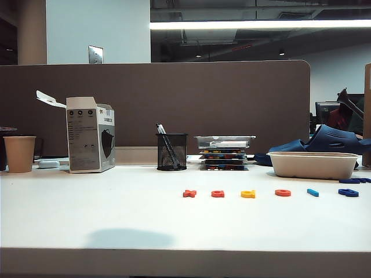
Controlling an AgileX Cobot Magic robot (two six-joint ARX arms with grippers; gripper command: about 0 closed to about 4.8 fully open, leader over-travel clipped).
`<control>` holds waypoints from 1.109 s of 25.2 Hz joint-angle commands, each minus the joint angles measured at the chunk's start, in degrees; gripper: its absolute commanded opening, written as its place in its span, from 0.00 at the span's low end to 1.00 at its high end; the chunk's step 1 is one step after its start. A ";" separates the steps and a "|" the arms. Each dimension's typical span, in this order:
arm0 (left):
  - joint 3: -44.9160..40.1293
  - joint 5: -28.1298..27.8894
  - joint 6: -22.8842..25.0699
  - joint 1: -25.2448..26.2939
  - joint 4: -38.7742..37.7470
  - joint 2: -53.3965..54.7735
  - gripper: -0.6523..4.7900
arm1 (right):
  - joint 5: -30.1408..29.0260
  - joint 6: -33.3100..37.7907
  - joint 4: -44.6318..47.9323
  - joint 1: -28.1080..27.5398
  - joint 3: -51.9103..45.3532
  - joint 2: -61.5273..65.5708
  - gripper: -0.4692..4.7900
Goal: Select the appropriate letters from the row of letter magnets placed on the table to arrange into the word "dog".
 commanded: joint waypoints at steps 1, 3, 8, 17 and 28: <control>3.04 -7.65 0.17 -1.09 -2.60 -0.26 0.11 | 0.57 -0.11 1.14 0.13 -0.20 -0.55 0.08; 4.76 -10.62 0.11 -1.33 -5.95 -0.26 0.11 | 0.48 -0.11 1.14 -0.04 -0.20 -0.55 0.08; 8.31 -14.51 -3.65 -1.31 -16.15 -0.26 0.11 | 0.35 -0.11 1.14 0.09 -0.20 -0.55 0.08; 8.44 -12.76 -6.05 -1.33 -19.39 -0.28 0.11 | 0.33 -0.13 1.25 0.07 -0.20 -0.55 0.08; 8.44 -13.16 -4.98 -1.33 -19.04 -0.39 0.11 | 0.26 -0.11 3.76 0.09 0.00 -0.57 0.08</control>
